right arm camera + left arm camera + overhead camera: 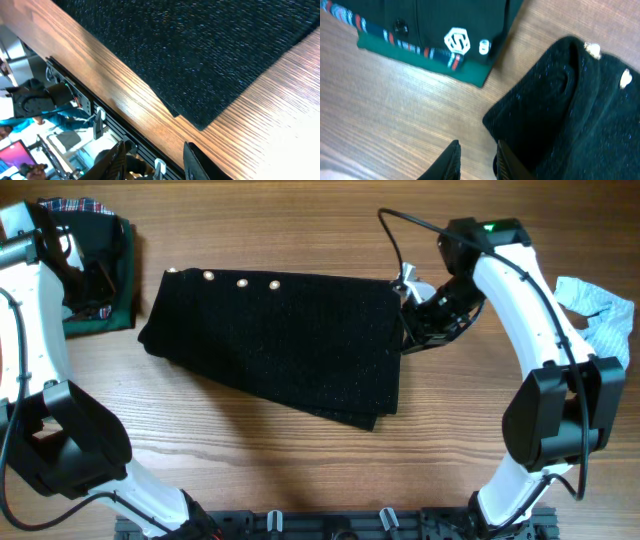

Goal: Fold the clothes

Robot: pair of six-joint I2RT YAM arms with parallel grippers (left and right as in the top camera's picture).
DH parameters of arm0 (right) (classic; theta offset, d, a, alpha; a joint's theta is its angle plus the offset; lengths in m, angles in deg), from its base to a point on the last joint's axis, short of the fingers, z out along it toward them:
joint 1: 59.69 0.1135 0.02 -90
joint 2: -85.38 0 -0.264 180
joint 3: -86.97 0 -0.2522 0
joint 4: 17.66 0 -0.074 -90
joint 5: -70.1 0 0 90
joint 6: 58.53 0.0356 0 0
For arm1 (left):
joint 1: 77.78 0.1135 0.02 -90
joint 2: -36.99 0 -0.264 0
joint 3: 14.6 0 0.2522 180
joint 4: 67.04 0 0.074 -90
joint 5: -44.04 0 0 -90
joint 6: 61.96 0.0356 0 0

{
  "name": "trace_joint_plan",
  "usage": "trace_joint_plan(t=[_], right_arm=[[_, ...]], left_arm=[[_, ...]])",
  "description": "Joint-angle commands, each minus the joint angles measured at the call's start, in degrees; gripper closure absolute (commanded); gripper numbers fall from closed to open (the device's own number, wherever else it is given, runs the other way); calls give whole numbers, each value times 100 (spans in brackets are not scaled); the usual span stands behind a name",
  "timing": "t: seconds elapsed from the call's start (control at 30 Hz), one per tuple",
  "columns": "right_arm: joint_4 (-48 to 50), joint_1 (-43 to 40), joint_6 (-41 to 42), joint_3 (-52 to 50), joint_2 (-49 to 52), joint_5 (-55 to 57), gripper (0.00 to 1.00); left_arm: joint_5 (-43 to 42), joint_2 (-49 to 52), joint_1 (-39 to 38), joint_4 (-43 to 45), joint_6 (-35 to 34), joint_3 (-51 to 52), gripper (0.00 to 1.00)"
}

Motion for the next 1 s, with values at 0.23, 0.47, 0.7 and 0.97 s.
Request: trace_joint_plan(t=[0.23,0.47,0.7,0.97], right_arm=[[1497,216,1226,-66,-94,59,62],[2885,367,1956,-614,-83,369,91],[3720,702,2024,-1429,-83,393,96],[4234,1075,1980,-1860,68,802,96]], left_arm=[[-1410,-109,20,1126,4,-70,82],[-1906,-109,-428,1928,468,-70,72],[-1668,-107,-1329,1784,970,-70,59],[-855,9,-1934,966,973,-70,41]])
